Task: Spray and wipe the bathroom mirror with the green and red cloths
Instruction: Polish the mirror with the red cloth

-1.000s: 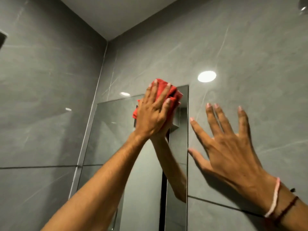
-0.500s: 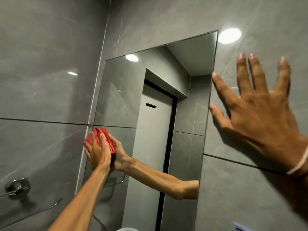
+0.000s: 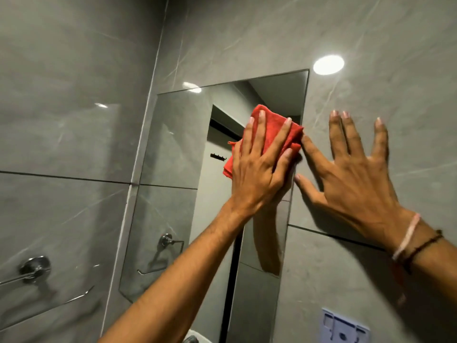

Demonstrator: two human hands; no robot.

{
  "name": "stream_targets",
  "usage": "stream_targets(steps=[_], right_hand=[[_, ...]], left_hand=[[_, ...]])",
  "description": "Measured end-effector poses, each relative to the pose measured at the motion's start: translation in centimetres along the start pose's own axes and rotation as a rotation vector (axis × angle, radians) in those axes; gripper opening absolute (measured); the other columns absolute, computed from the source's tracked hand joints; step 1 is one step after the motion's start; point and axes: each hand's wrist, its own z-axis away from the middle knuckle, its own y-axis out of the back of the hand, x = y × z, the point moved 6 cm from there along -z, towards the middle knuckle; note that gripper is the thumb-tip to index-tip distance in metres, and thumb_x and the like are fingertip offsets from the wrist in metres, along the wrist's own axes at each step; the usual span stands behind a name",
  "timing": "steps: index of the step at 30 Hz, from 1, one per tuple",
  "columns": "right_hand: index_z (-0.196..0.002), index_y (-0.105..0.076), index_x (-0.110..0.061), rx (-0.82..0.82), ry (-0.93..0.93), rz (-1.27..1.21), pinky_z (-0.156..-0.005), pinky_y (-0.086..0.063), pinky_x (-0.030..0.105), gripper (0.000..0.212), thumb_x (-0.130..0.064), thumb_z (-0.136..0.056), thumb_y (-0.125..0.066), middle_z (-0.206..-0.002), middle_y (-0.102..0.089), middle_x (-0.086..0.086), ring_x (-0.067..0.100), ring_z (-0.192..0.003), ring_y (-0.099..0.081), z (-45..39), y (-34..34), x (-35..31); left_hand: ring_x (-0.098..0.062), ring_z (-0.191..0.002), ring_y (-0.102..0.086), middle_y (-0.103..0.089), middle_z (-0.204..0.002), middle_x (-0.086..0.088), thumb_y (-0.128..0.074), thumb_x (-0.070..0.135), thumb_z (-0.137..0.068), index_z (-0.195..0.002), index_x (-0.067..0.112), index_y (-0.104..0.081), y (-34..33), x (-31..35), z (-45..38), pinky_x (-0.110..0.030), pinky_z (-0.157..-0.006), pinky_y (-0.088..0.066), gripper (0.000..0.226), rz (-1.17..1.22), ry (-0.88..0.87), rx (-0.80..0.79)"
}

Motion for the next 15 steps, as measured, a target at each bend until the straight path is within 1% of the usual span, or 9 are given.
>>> stream_targets(steps=[2, 3, 5, 7, 8, 10, 11, 13, 15], right_hand=[[-0.169, -0.023, -0.030, 0.026, 0.006, 0.010, -0.127, -0.010, 0.077, 0.087, -0.074, -0.094, -0.030, -0.178, -0.010, 0.027, 0.043, -0.165, -0.013, 0.9, -0.5, -0.2], [-0.169, -0.021, -0.031, 0.041, 0.004, 0.016, -0.127, -0.009, 0.076, 0.086, -0.073, -0.095, -0.030, -0.178, -0.009, 0.026, 0.043, -0.166, -0.012, 1.3, -1.0, -0.2], [-0.170, -0.017, -0.033, 0.101, -0.011, 0.043, -0.127, -0.007, 0.075, 0.084, -0.071, -0.096, -0.029, -0.179, -0.007, 0.024, 0.042, -0.166, -0.011, 1.4, -1.9, -0.5], [-0.170, -0.010, -0.036, 0.157, -0.038, 0.049, -0.127, -0.008, 0.075, 0.084, -0.071, -0.096, -0.028, -0.179, -0.006, 0.022, 0.040, -0.167, -0.008, 1.2, -2.9, -0.6], [-0.170, -0.007, -0.037, 0.182, -0.041, 0.064, -0.126, -0.011, 0.076, 0.085, -0.071, -0.095, -0.028, -0.180, -0.004, 0.021, 0.038, -0.168, -0.004, 1.1, -3.4, -0.6], [-0.170, -0.004, -0.039, 0.206, -0.047, 0.067, -0.122, -0.021, 0.080, 0.086, -0.070, -0.093, -0.026, -0.181, 0.001, 0.017, 0.032, -0.168, 0.011, 0.9, -4.6, -0.6], [-0.170, -0.004, -0.041, 0.207, -0.063, 0.075, -0.120, -0.025, 0.080, 0.086, -0.070, -0.092, -0.026, -0.181, 0.005, 0.015, 0.029, -0.167, 0.015, 1.0, -5.2, -0.5], [-0.169, -0.004, -0.044, 0.241, -0.101, 0.061, -0.120, -0.027, 0.081, 0.088, -0.073, -0.089, -0.027, -0.181, 0.011, 0.010, 0.028, -0.167, 0.013, 0.8, -6.4, 0.0], [-0.169, -0.002, -0.042, 0.167, -0.112, -0.051, -0.124, -0.021, 0.079, 0.088, -0.075, -0.091, -0.027, -0.182, 0.010, 0.007, 0.032, -0.168, 0.005, 0.2, -8.1, 0.5]], left_hand=[[-0.026, -0.159, -0.008, -0.013, -0.170, -0.009, -0.032, 0.055, -0.100, -0.156, 0.034, -0.028, 0.4, -2.6, 0.6, -0.057, -0.122, -0.025, 0.060, -0.042, -0.117, -0.013], [-0.027, -0.158, -0.010, -0.015, -0.170, -0.010, -0.033, 0.056, -0.100, -0.156, 0.032, -0.030, 0.7, -4.5, 1.0, -0.057, -0.122, -0.026, 0.060, -0.066, -0.133, -0.006], [-0.026, -0.158, -0.011, -0.014, -0.170, -0.008, -0.030, 0.059, -0.100, -0.156, 0.036, -0.028, 1.2, -9.2, 2.4, -0.055, -0.123, -0.025, 0.060, -0.105, -0.054, 0.022], [-0.024, -0.158, -0.010, -0.010, -0.171, -0.002, -0.026, 0.062, -0.100, -0.155, 0.045, -0.021, 2.0, -14.8, 5.0, -0.056, -0.121, -0.025, 0.058, -0.125, 0.124, 0.037], [-0.023, -0.158, -0.010, -0.008, -0.171, 0.000, -0.025, 0.063, -0.099, -0.155, 0.047, -0.019, 2.5, -17.5, 6.6, -0.059, -0.120, -0.026, 0.058, -0.120, 0.218, 0.034], [-0.024, -0.158, -0.009, -0.006, -0.171, 0.001, -0.026, 0.062, -0.098, -0.156, 0.046, -0.015, 3.2, -22.9, 11.0, -0.065, -0.119, -0.027, 0.061, -0.087, 0.437, 0.027], [-0.023, -0.158, -0.009, -0.007, -0.171, 0.001, -0.026, 0.062, -0.097, -0.156, 0.044, -0.014, 3.6, -25.3, 13.9, -0.065, -0.119, -0.027, 0.063, -0.056, 0.577, 0.043], [-0.020, -0.158, -0.010, -0.010, -0.171, 0.002, -0.028, 0.063, -0.096, -0.158, 0.039, -0.016, 4.0, -28.3, 19.9, -0.056, -0.125, -0.021, 0.067, 0.001, 0.852, 0.103], [-0.024, -0.158, -0.009, -0.011, -0.171, -0.002, -0.030, 0.058, -0.099, -0.158, 0.035, -0.021, 3.7, -28.8, 25.6, -0.047, -0.129, -0.012, 0.065, 0.030, 1.048, 0.125]])
